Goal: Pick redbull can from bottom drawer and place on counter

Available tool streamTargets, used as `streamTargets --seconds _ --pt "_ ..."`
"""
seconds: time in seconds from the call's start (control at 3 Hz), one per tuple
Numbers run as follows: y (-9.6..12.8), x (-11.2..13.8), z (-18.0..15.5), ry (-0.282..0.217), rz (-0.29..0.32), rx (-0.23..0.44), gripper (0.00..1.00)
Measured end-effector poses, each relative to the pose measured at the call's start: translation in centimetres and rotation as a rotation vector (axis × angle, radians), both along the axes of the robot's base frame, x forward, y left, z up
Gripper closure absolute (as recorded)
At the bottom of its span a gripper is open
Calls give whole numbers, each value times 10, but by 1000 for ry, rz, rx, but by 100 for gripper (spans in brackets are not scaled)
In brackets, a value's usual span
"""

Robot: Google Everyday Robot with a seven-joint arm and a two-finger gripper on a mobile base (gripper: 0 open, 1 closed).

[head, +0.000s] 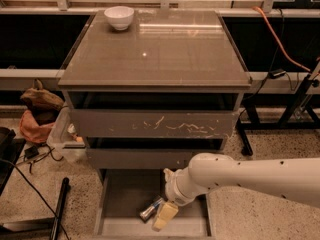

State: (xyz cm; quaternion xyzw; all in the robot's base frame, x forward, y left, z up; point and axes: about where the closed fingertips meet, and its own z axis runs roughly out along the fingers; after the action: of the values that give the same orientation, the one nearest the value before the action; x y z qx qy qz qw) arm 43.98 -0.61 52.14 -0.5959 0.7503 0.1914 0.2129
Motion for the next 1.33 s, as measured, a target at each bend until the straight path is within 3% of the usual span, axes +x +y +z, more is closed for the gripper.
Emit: streamTargets --seconds 0.33,0.67,1.0,1.33 --pt "0 0 0 0 0 0 0" --pt "12 11 -23 -13 12 39 0" --pt "27 34 -71 -25 19 71 0" --pt "34 55 -131 12 14 71 0"
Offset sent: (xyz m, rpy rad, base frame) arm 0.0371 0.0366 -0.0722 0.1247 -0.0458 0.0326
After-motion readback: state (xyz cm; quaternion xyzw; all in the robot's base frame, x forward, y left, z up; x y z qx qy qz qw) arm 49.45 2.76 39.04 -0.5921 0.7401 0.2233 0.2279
